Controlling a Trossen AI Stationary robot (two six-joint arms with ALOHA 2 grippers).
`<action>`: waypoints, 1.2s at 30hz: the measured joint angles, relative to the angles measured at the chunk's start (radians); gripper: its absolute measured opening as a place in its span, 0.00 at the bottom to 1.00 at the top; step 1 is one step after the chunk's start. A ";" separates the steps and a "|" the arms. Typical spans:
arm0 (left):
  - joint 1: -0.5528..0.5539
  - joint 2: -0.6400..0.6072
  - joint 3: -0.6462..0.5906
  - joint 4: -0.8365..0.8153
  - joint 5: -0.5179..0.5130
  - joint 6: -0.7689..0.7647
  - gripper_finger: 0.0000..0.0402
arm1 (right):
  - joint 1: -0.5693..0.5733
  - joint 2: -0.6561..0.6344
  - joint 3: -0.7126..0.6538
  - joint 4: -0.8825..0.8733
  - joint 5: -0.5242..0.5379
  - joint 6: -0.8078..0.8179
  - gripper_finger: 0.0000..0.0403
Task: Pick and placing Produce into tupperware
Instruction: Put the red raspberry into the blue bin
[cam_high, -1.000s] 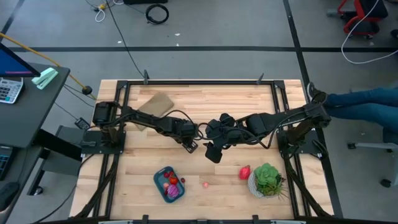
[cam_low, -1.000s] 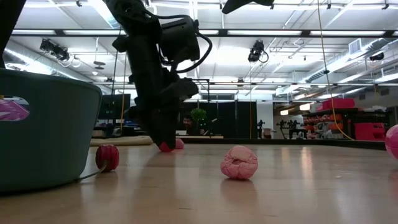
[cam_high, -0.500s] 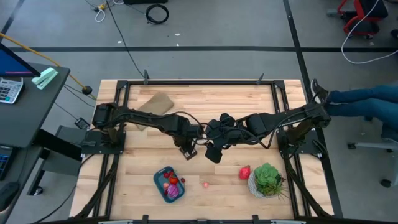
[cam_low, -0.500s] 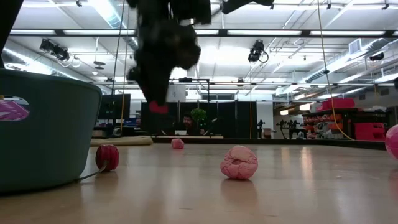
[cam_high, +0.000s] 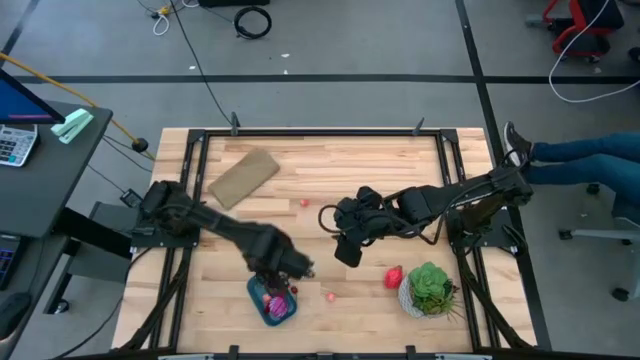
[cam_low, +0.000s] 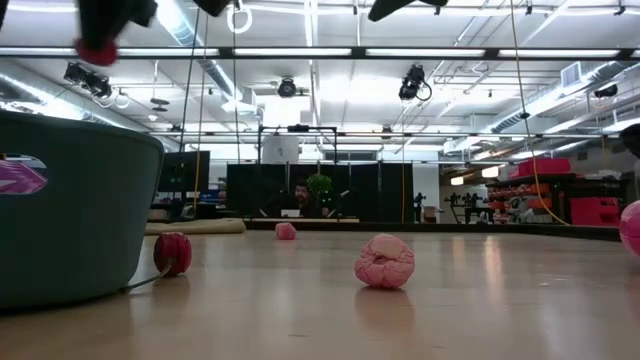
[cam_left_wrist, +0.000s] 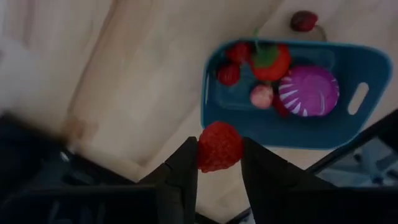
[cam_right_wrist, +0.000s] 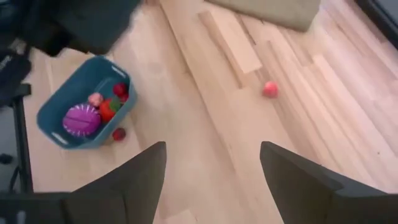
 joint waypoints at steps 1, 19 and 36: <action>-0.022 0.000 -0.004 0.011 -0.002 -0.046 0.28 | 0.008 0.000 0.000 -0.009 -0.001 0.019 0.67; -0.187 0.000 -0.312 0.460 -0.045 -0.391 0.28 | 0.129 0.000 -0.001 -0.232 -0.003 0.325 0.67; -0.178 0.001 -0.429 0.556 -0.046 -0.301 0.35 | 0.188 0.001 -0.001 -0.204 0.022 0.454 0.67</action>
